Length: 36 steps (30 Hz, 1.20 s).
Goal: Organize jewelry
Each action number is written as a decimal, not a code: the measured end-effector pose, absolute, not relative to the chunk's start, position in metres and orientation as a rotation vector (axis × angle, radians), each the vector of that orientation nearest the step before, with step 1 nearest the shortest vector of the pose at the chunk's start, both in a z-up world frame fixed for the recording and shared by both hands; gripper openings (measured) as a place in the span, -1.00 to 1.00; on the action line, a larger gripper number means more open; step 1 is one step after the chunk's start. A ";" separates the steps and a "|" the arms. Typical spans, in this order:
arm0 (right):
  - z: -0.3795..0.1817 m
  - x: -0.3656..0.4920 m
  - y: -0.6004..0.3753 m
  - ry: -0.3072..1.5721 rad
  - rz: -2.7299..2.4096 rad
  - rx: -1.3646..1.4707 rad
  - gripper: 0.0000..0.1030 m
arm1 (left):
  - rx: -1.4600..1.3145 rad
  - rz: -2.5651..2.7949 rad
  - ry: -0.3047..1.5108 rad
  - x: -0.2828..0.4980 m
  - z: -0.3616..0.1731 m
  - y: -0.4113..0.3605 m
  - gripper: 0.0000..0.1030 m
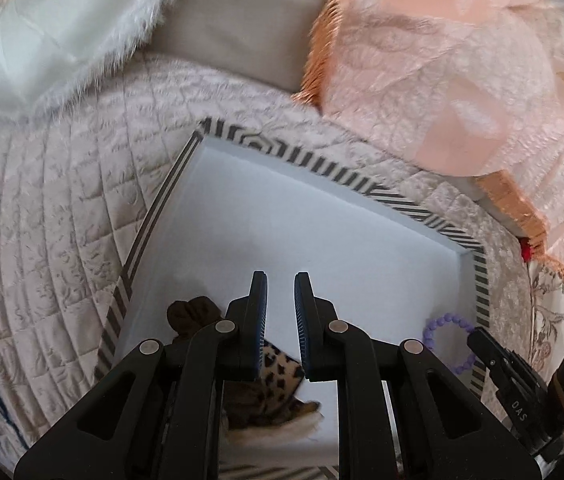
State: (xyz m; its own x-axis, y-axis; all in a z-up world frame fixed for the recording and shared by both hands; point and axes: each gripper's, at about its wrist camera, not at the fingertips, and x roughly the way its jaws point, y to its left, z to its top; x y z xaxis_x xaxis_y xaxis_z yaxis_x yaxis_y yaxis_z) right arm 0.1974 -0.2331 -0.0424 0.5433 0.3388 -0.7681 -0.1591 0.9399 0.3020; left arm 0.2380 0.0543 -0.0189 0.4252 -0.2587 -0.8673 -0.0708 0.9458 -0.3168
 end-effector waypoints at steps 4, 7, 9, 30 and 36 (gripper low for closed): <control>-0.047 0.196 -0.235 0.964 0.294 0.205 -0.83 | -0.331 -0.125 1.151 0.244 -0.025 0.057 -0.75; -0.043 0.196 -0.231 0.945 0.308 0.185 -0.83 | -0.324 -0.146 1.149 0.241 -0.020 0.058 -0.75; -0.041 0.194 -0.232 0.936 0.319 0.190 -0.83 | -0.328 -0.164 1.146 0.236 -0.013 0.062 -0.75; -0.025 0.172 -0.233 0.924 0.354 0.256 -0.48 | -0.368 0.001 1.139 0.114 -0.035 0.150 0.24; -0.019 0.163 -0.232 0.918 0.358 0.255 -0.47 | -0.340 0.008 1.173 0.112 -0.052 0.143 -0.47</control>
State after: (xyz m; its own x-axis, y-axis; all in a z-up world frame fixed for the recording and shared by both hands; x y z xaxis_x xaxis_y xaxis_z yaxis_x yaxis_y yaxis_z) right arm 0.1626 -0.2318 -0.0186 0.5548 0.4069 -0.7257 -0.1923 0.9113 0.3640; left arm 0.1120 0.1425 -0.0521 0.3932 -0.1693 -0.9037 -0.1821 0.9491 -0.2571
